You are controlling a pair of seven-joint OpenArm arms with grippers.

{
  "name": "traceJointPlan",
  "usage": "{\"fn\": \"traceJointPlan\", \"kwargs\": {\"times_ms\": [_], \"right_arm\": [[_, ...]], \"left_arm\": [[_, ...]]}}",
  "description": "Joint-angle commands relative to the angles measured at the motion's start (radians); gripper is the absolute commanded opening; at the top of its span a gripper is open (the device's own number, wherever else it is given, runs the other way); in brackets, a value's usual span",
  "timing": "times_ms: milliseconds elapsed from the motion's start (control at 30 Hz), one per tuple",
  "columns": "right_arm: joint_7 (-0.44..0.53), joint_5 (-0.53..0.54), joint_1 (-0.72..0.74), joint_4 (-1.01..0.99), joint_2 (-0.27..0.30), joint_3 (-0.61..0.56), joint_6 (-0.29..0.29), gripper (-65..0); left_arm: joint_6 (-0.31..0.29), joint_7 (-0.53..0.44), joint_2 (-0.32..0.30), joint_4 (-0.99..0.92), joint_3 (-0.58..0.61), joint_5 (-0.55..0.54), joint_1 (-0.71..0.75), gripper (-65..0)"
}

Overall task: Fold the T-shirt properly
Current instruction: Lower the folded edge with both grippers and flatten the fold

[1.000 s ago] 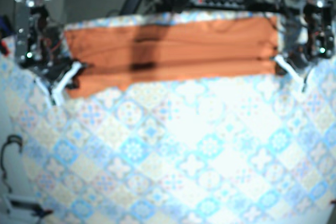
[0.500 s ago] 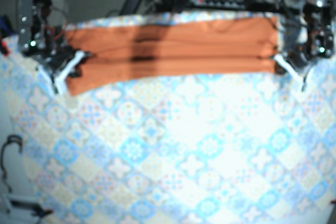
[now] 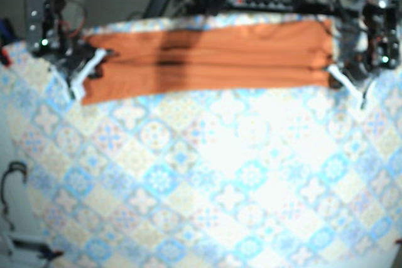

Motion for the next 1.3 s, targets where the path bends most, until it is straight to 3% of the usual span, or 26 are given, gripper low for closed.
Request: {"fn": "traceJointPlan", "kwargs": {"times_ms": [0,1267], "right_arm": [[0.018,0.008,0.008,0.023,0.014,0.009,0.000,-65.0],[0.023,0.007,-0.021,0.014,0.014,0.005,0.000,-64.8]], "left_arm": [[-0.001,-0.016,-0.023,0.015,-0.008,-0.004,0.008,-65.0],[0.005,-0.010,0.001,0.027,-0.004,0.003,0.103,-65.0]]}}
